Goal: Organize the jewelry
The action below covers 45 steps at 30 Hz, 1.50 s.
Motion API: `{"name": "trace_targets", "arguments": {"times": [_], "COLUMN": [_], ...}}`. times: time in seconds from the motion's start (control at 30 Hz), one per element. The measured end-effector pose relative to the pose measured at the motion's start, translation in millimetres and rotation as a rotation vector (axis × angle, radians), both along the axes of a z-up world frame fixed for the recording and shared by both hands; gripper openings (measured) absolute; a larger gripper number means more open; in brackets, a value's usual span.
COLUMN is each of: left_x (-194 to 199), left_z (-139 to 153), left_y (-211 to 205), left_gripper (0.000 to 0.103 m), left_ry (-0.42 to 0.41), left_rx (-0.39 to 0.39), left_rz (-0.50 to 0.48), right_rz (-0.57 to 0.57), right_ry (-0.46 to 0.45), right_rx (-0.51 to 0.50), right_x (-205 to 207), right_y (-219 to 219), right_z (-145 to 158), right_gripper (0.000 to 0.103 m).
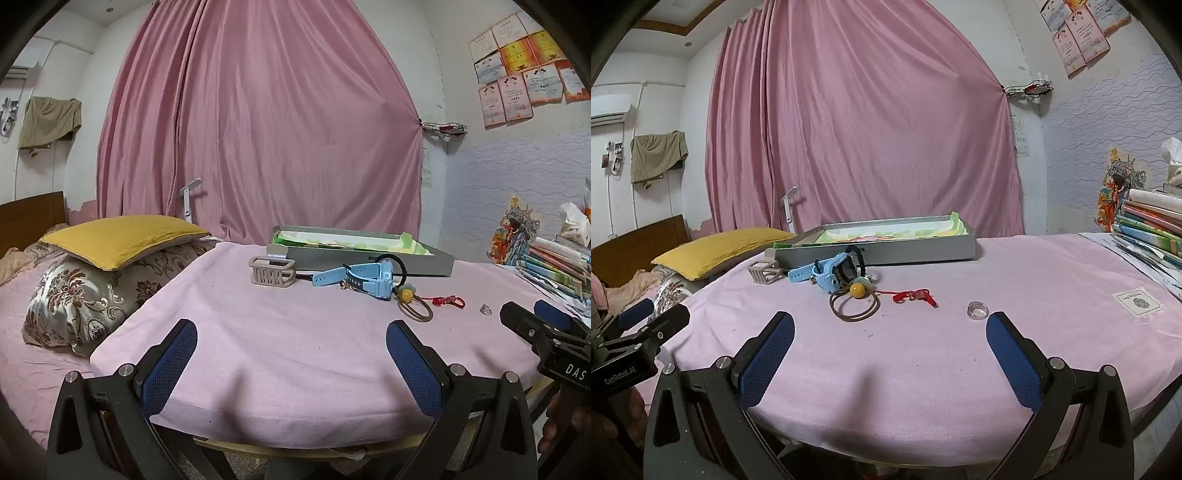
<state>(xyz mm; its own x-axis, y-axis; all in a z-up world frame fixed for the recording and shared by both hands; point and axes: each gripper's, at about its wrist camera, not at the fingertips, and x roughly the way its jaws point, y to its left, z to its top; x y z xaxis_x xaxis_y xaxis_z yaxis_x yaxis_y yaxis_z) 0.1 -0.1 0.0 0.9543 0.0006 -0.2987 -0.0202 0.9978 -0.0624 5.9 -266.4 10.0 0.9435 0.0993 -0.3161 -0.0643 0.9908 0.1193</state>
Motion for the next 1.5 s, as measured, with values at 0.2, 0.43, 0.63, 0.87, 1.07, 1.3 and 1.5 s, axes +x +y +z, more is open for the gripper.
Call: {"name": "trace_targets", "arguments": {"times": [0.2,0.43,0.63,0.87,1.07,1.3,1.5], "left_x": [0.4,-1.1,-2.3,-0.9,-1.7,-0.2,-0.1], "left_z": [-0.1,1.0,2.2,0.8,1.9,-0.5,-0.4], "left_y": [-0.2,-0.4,-0.7,-0.6,-1.7,-1.8,-1.9], "left_gripper": [0.103,0.103,0.103,0.103,0.103,0.103,0.103], "left_ry": [0.0,-0.003,-0.002,-0.001,-0.001,-0.002,-0.001], "left_rx": [-0.002,-0.001,-0.001,-0.002,0.002,0.001,0.001], "left_rz": [-0.005,0.0,0.001,-0.003,-0.002,-0.003,-0.003], "right_rz": [0.001,-0.001,0.0,0.0,0.0,0.001,0.0], "right_ry": [-0.001,-0.001,0.001,0.001,0.0,0.001,0.0], "right_rx": [0.002,0.001,0.003,0.002,0.002,0.002,0.001], "right_x": [0.0,-0.3,0.0,0.0,0.4,-0.5,-0.4], "right_y": [-0.2,-0.2,0.0,-0.2,0.1,-1.0,-0.7], "right_z": [-0.3,-0.6,-1.0,-1.5,-2.0,-1.1,-1.2], "right_gripper": [0.102,0.102,0.102,0.102,0.102,0.102,0.102]}}
